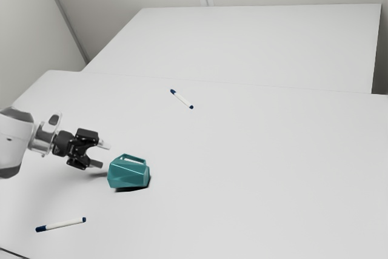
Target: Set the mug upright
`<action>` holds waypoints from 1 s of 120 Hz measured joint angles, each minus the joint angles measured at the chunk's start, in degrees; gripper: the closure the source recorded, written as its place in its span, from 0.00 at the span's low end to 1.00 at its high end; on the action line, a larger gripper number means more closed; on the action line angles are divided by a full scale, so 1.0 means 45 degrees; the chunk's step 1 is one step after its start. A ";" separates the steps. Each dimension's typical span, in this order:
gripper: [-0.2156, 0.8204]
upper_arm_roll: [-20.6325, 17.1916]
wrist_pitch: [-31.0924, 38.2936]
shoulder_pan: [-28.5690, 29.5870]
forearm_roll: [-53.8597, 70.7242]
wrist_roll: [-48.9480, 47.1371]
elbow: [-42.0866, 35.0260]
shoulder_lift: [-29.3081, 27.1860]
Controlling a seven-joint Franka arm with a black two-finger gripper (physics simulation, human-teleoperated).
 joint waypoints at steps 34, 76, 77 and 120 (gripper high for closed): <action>0.21 -0.0373 0.0107 -0.0096 -0.0755 0.1278 -0.0279 0.0154; 0.26 -0.1064 0.0690 -0.0206 -0.1730 0.1727 -0.1192 -0.0038; 0.27 -0.1065 0.0697 -0.0204 -0.1737 0.1734 -0.1193 -0.0043; 0.86 -0.1090 0.1134 -0.0177 -0.1725 0.1930 -0.1198 -0.0129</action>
